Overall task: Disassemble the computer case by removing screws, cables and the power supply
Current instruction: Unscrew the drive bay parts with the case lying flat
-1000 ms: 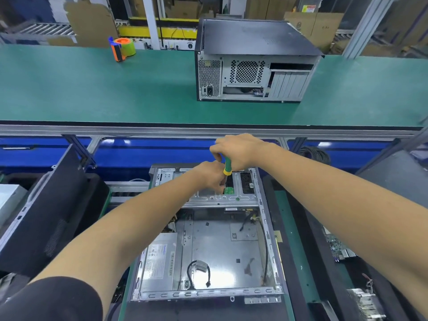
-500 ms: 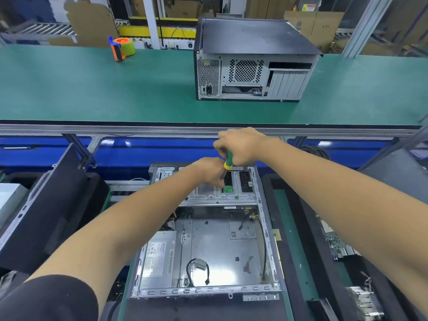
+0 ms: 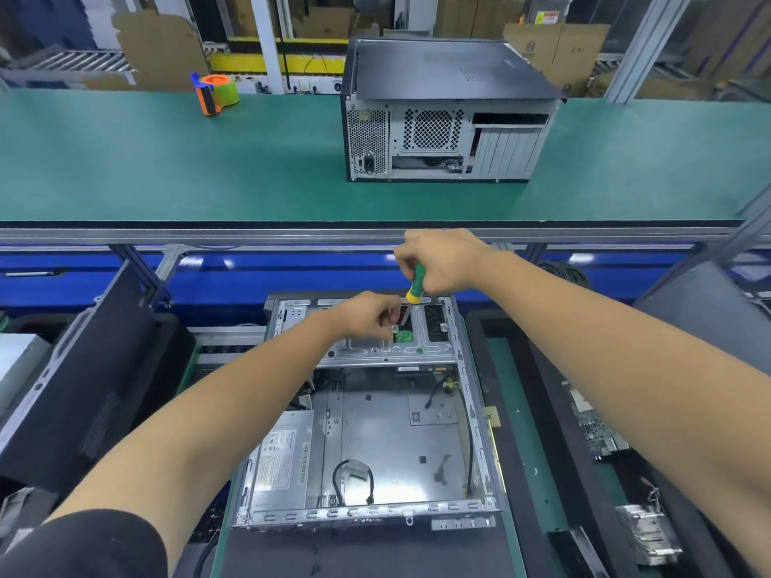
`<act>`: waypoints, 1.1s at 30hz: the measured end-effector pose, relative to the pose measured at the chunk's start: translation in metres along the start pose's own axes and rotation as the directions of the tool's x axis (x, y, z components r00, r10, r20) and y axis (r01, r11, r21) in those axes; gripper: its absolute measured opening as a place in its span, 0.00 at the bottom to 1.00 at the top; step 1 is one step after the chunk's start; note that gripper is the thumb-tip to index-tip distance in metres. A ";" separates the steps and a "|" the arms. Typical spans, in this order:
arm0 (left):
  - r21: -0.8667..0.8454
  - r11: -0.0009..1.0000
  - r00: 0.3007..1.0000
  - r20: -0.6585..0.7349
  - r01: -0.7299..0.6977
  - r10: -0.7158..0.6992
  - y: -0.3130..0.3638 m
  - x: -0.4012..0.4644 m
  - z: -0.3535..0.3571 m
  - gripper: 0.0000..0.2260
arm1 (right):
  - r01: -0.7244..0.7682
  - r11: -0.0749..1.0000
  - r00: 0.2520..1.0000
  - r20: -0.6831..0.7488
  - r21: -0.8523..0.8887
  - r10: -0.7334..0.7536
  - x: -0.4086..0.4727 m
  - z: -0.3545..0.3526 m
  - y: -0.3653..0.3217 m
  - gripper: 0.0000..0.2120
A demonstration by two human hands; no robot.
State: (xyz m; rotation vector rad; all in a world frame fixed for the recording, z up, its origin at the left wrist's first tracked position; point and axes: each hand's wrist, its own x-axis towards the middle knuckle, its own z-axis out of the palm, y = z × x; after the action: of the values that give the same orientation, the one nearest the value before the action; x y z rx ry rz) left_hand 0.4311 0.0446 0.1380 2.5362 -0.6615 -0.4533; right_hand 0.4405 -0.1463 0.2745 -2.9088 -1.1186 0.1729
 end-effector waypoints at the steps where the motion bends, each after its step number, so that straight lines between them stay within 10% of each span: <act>1: -0.022 1.000 1.000 -0.009 0.012 -0.012 -0.001 -0.002 0.002 0.07 | -0.009 1.000 1.000 0.003 0.011 0.009 -0.003 0.000 0.002 0.10; 9: -0.409 0.905 0.988 -0.042 0.116 -0.146 0.007 -0.027 0.022 0.07 | -0.183 0.801 0.956 -0.087 0.570 0.280 -0.036 0.029 0.018 0.05; 16: -0.936 0.303 0.852 -0.005 0.180 -0.523 0.026 -0.039 0.046 0.09 | -0.144 0.540 0.884 -0.138 0.829 0.446 -0.048 0.052 0.007 0.06; 22: -0.613 0.781 0.931 -0.202 0.123 -0.305 0.025 -0.043 0.055 0.07 | -0.210 0.684 0.904 -0.128 0.698 0.409 -0.037 0.052 -0.004 0.05; 33: -0.465 0.883 0.920 -0.318 0.058 -0.228 0.021 -0.040 0.051 0.03 | -0.277 0.800 0.905 -0.137 0.532 0.404 -0.005 0.049 -0.018 0.09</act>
State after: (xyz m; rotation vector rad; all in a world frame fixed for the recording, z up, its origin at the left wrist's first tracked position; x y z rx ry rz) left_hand 0.3686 0.0309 0.1138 2.1446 -0.1918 -0.1456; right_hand 0.4193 -0.1377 0.2270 -2.5289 -0.4091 0.0873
